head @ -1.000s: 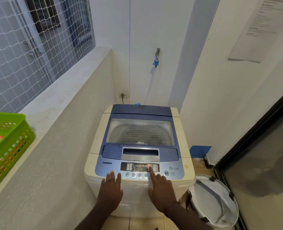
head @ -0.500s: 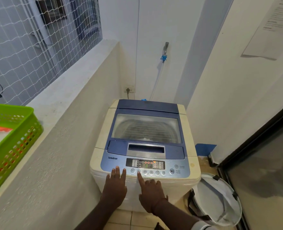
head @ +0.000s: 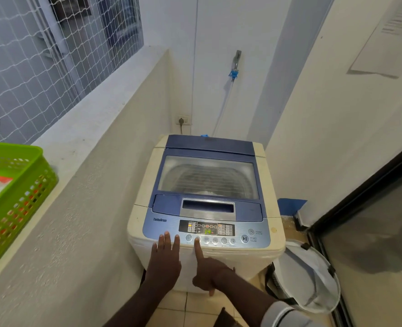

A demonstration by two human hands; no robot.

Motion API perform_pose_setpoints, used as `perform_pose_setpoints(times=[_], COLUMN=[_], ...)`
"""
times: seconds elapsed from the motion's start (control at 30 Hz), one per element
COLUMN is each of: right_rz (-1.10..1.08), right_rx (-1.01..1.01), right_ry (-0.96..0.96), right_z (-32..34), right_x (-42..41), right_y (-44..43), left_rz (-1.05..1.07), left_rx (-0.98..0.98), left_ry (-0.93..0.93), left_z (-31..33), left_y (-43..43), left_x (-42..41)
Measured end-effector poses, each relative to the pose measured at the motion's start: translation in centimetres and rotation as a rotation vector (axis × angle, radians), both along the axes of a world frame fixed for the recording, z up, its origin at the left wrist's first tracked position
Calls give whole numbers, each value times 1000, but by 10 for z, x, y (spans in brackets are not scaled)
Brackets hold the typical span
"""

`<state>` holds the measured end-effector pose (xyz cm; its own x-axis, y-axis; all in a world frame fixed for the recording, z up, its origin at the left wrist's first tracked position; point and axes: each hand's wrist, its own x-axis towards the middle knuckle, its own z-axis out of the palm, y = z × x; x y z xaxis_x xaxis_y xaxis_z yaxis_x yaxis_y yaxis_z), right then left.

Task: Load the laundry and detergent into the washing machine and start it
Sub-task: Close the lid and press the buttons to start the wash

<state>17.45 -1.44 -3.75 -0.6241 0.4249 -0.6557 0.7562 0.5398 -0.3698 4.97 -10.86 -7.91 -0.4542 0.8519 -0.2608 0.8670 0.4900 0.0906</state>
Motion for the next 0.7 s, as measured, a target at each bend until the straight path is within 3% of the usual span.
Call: perform_pose_setpoints(times=[0.17, 0.4, 0.47, 0.53, 0.63, 0.7], right_rz=[88, 114, 112, 56, -106, -182], right_rx=[66, 57, 139, 388, 551, 591], right_ry=[129, -35, -23, 134, 362, 383], right_z=[-17, -44, -46, -52, -48, -34], right_x=[52, 119, 129, 136, 138, 130], right_y=[11, 11, 13, 17, 27, 33], left_rz=[-6, -26, -29, -19, -3, -27], left_rx=[-15, -9, -20, -24, -34, -74], left_ry=[7, 53, 56, 49, 67, 103], left_z=[4, 3, 3, 3, 3, 12], left_y=[-2, 2, 3, 6, 9, 9], left_x=[-3, -1, -1, -3, -3, -1])
